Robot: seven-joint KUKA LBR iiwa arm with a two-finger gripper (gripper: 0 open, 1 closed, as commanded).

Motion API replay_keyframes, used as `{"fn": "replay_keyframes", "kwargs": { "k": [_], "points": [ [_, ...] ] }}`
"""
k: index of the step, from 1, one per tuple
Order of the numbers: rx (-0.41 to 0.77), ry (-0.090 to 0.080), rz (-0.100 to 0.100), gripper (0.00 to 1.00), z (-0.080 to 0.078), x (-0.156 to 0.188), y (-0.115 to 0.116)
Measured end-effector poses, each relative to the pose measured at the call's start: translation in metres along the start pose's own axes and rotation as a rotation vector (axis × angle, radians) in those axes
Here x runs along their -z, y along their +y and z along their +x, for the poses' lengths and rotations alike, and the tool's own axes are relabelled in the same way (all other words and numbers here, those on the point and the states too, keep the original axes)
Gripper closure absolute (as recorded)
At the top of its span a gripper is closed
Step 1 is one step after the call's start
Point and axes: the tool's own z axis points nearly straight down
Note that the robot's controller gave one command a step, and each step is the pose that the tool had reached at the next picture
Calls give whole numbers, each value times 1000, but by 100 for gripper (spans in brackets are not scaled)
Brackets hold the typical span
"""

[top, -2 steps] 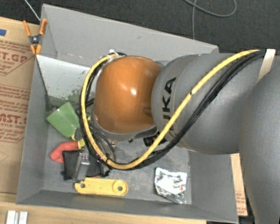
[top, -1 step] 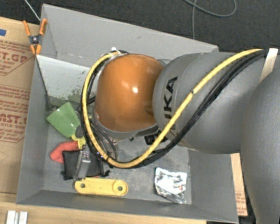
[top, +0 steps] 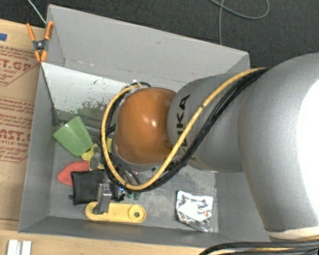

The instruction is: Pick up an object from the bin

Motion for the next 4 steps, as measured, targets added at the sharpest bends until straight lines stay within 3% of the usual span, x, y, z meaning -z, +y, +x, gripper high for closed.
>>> {"fn": "replay_keyframes", "kwargs": {
  "k": [1,2,3,4],
  "points": [
    [48,-3,-2,0,16,-10,29],
    [21,-3,-2,100,22,-33,-37],
    [21,-3,-2,100,22,-33,-37],
    [18,3,-1,100,24,69,-47]
  ]
}}
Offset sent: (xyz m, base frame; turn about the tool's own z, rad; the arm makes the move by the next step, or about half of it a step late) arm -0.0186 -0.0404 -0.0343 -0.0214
